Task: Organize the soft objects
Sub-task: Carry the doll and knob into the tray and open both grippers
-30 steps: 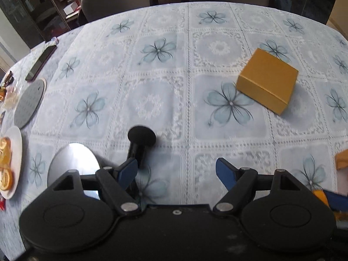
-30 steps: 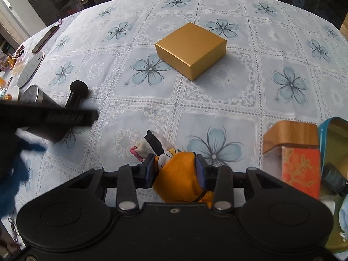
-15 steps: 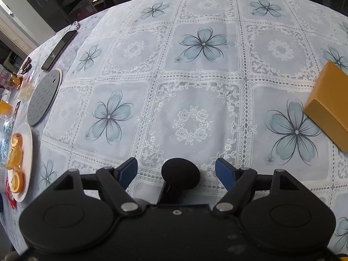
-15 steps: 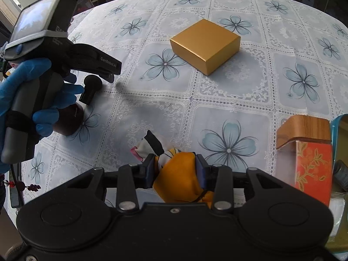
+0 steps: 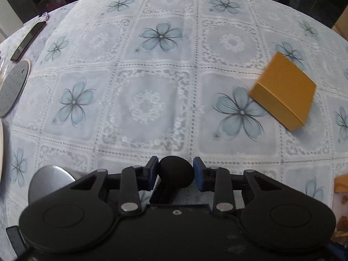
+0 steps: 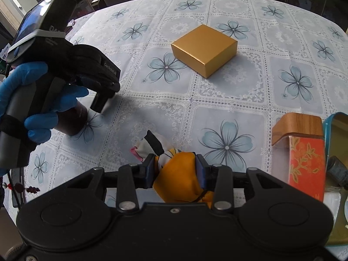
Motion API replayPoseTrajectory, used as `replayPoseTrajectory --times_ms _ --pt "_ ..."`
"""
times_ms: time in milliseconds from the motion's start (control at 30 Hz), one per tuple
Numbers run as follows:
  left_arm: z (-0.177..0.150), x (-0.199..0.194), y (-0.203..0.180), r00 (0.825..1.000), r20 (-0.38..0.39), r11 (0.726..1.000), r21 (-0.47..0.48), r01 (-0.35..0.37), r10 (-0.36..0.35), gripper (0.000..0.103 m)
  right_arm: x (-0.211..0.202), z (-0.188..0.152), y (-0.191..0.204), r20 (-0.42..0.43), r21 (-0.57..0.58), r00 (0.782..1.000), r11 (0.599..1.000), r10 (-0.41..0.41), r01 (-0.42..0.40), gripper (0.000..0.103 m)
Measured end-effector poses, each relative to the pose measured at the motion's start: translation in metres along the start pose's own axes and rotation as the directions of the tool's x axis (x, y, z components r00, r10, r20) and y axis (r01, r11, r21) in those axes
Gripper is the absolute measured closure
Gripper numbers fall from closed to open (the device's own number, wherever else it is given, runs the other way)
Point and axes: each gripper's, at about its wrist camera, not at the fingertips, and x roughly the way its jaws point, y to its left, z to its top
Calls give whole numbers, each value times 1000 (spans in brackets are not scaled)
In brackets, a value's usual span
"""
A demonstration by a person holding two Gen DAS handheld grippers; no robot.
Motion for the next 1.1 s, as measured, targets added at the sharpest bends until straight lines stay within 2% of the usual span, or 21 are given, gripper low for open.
replayPoseTrajectory --times_ms 367,500,600,667,933,1100 --pt "-100 -26 -43 995 -72 988 130 79 -70 72 -25 -36 -9 -23 33 999 999 -26 26 62" --pt "-127 -34 -40 986 -109 983 120 142 -129 72 -32 -47 -14 -37 49 999 998 -34 35 62" --pt "-140 -37 -28 971 -146 977 80 200 -187 72 -37 -54 -16 -37 54 999 998 -39 41 62" --pt "-147 -37 -18 966 -166 977 40 210 -201 72 -39 -58 -16 -35 57 999 997 -40 42 62" --pt "-167 -43 -3 975 -167 986 54 161 -150 71 -48 -78 -25 -26 93 999 995 -29 31 62" --pt "-175 -42 -13 989 -140 991 110 72 -57 56 -50 -88 -28 -29 109 999 994 -28 31 62"
